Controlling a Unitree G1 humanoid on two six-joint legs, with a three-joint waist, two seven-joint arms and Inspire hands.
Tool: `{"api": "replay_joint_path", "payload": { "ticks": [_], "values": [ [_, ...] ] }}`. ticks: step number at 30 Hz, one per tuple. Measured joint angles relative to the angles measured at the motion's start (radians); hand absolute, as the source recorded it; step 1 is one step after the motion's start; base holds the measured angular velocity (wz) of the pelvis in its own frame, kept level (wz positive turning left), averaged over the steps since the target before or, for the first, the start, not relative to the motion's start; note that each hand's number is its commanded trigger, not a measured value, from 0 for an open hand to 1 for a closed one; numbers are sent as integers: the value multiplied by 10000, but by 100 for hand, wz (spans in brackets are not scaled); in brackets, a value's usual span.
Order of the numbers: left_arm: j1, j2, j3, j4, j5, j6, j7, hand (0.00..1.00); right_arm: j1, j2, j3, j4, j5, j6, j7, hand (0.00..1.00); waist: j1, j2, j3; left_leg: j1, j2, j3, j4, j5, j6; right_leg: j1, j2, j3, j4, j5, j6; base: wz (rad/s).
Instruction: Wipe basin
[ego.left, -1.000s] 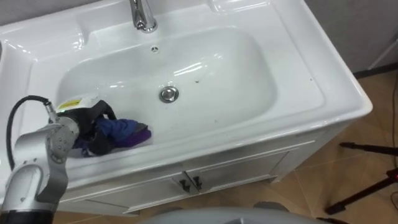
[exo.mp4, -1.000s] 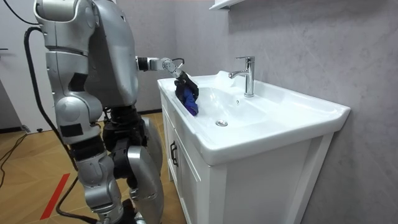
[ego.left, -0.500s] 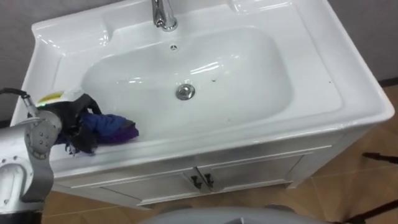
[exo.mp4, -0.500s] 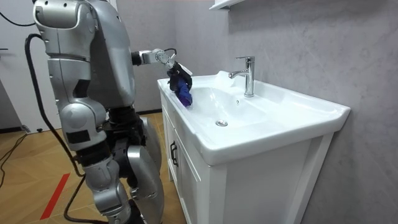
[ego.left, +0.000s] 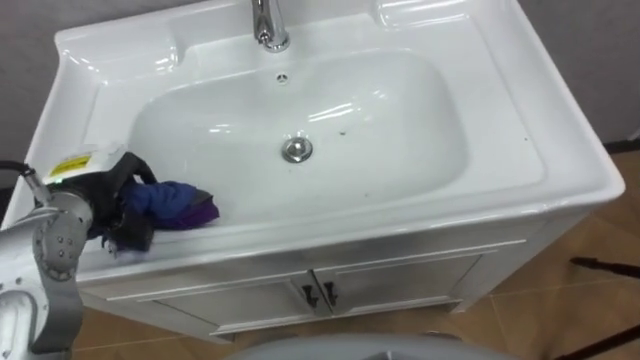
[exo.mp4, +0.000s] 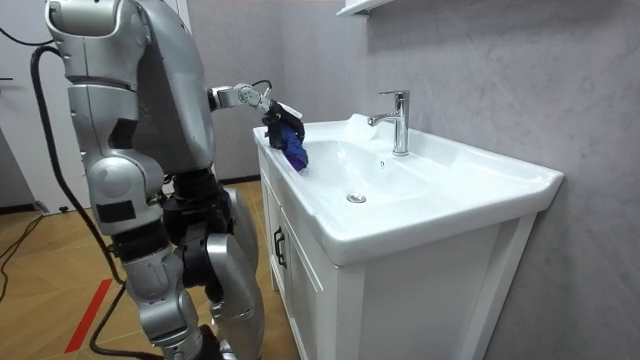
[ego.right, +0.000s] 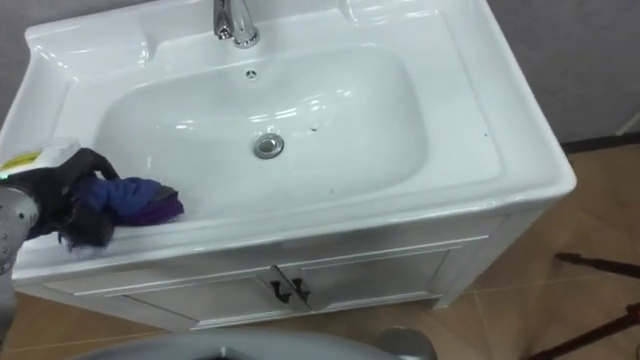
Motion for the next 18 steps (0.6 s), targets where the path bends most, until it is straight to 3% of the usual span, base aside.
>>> {"api": "replay_joint_path", "payload": {
  "ticks": [5, 10, 18],
  "values": [
    [87, -35, -11, 217, -3, -193, 710, 100, 49, 90, 0, -11, -20, -243, -442, 0, -56, -26, 8, -5, -3, 0, -13, 2, 5, 0, 22, -22, -89, 63, 24, 0],
    [312, -463, 0, 404, -34, -366, 1786, 100, 245, 221, 0, -39, 51, -268, -800, 0, -48, -28, 10, -34, 3, -9, -38, 2, 5, 0, 32, -43, -130, 64, 24, 0],
    [306, -659, 1, 1109, -139, -827, 3503, 100, 246, 338, 11, -95, 45, -460, -813, 0, -131, -33, 3, -21, 19, 5, -189, 3, 4, 8, 93, 4, -243, 75, 24, 0]
  ]
}}
